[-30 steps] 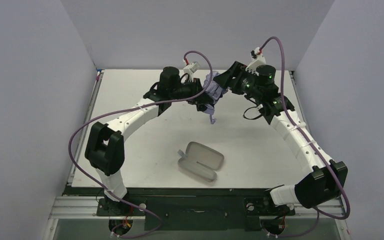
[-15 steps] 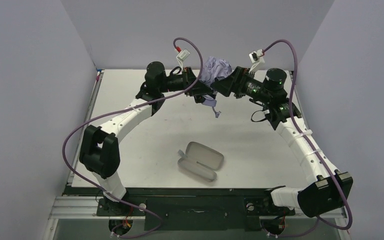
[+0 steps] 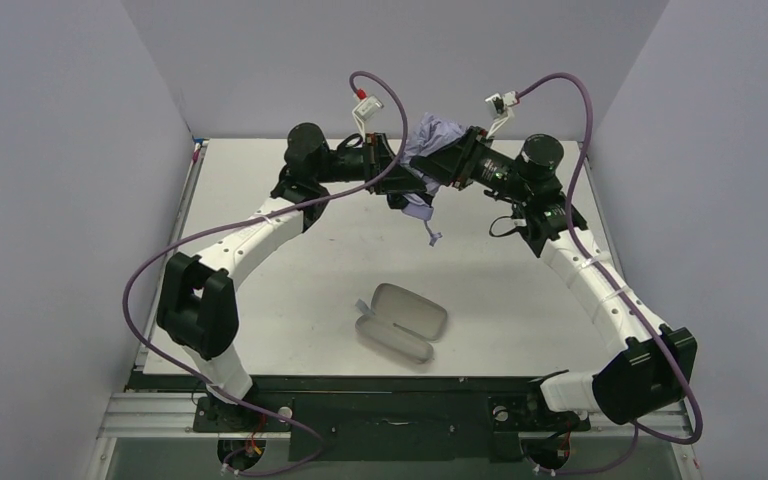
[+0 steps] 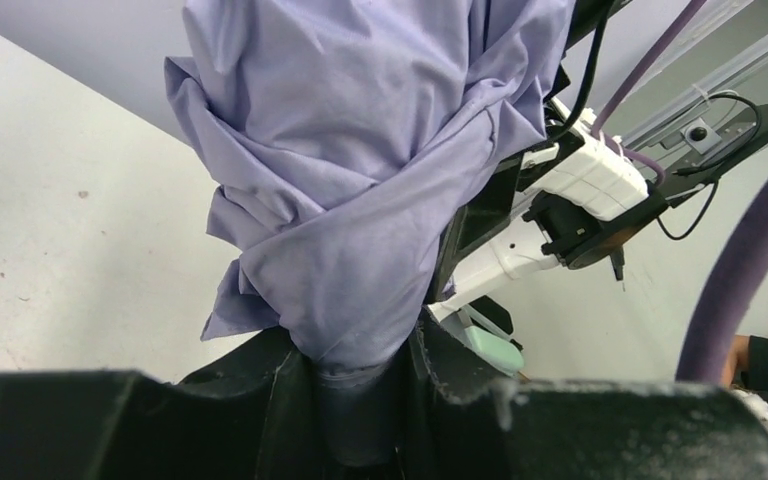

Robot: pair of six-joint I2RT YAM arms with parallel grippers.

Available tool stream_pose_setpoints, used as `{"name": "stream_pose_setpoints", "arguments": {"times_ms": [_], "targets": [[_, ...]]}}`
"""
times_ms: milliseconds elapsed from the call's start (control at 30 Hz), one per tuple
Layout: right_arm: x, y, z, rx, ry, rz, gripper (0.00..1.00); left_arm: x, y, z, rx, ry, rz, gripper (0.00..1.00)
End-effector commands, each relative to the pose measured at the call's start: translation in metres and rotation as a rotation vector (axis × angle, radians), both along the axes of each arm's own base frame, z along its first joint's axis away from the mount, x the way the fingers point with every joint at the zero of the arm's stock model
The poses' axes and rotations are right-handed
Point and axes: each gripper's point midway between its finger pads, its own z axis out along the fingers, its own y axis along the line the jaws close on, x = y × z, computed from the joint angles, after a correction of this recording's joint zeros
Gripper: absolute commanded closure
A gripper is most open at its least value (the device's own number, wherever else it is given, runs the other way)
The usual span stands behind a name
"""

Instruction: Open the umbrella

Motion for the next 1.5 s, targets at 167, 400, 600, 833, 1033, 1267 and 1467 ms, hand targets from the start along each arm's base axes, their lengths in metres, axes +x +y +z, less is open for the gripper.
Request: {"name": "stream_pose_setpoints", "arguments": {"times_ms": [167,400,600,833,1033,1267,1467], "targets": [[0.012,-0.028,0.081,0.15,-0.17,-0.12,1.0,0.038,0.053,0.043,-0.035,-0.186,0.231,0.31],[0.049,-0.071,0.117,0.247,-0.173,-0.414,1.0,0.067,0.087,0.014,0.086,-0.264,0.492,0.2],[0.063,-0.073,0.132,0.275,-0.175,-0.464,1.0,0.046,0.035,0.016,0.073,-0.301,0.408,0.19],[0.058,-0.066,0.139,0.26,-0.196,-0.454,1.0,0.034,-0.005,0.036,-0.021,-0.297,0.342,0.19],[0.051,-0.061,0.142,0.263,-0.217,-0.436,1.0,0.035,-0.02,0.047,-0.073,-0.29,0.315,0.27],[0.053,-0.069,0.151,0.274,-0.242,-0.453,1.0,0.02,-0.02,0.032,-0.047,-0.313,0.244,0.97],[0.06,-0.084,0.173,0.295,-0.296,-0.479,1.0,0.008,-0.008,0.0,0.043,-0.326,0.255,1.0]]}}
